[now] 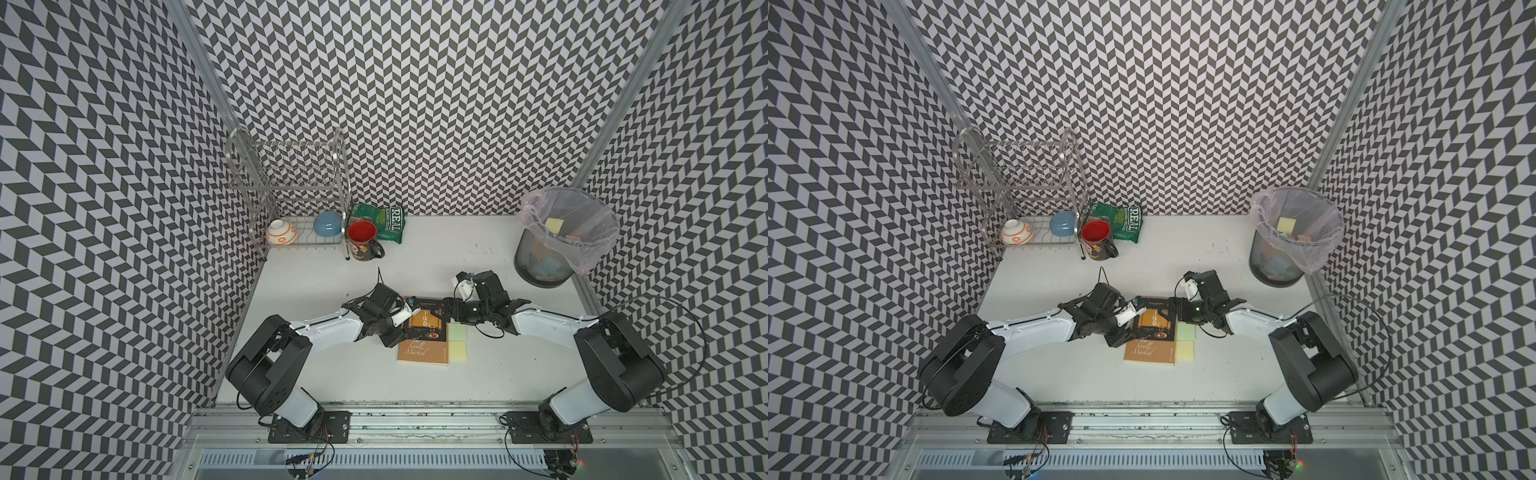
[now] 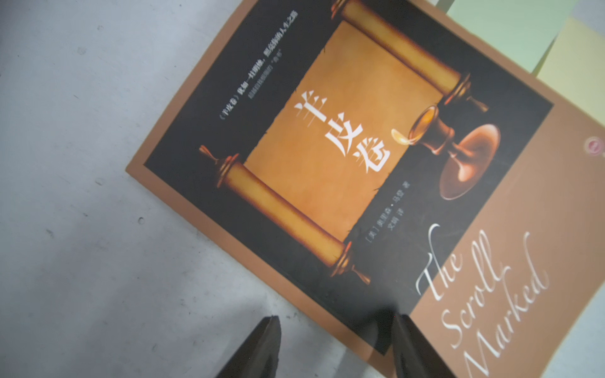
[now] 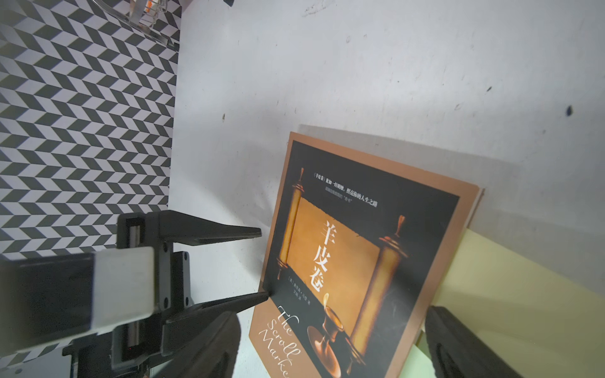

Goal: Peel off the used sticky note
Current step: Open the book at the center of the board.

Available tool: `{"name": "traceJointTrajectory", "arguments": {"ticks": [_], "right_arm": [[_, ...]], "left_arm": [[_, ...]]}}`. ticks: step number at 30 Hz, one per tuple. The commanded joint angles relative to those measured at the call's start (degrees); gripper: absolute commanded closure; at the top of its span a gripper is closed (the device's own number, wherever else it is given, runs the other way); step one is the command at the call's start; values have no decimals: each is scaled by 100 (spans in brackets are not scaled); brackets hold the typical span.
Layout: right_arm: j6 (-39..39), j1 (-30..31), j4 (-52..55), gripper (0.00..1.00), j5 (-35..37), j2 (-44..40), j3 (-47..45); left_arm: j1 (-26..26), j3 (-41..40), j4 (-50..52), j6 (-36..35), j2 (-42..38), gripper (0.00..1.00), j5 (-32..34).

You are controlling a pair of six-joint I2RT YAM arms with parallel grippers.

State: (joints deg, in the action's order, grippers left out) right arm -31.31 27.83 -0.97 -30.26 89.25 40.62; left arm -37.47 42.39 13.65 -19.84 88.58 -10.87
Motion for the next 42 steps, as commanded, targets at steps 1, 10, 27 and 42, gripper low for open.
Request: {"name": "traceJointTrajectory", "arguments": {"ticks": [1,10,27,42], "right_arm": [[-67,-19,-431,8,-25,113,-99],[-42,7,-497,8,-195,195,-5],[22,178,-372,10,-421,-202,44],[-222,179,-1272,11,-1123,-177,-298]], "left_arm": [[-23,-149,-59,-12,116,43,146],[-23,-160,-67,-20,104,43,138],[-25,-159,-60,-24,110,44,129],[-23,-171,-60,-29,46,44,146]]}}
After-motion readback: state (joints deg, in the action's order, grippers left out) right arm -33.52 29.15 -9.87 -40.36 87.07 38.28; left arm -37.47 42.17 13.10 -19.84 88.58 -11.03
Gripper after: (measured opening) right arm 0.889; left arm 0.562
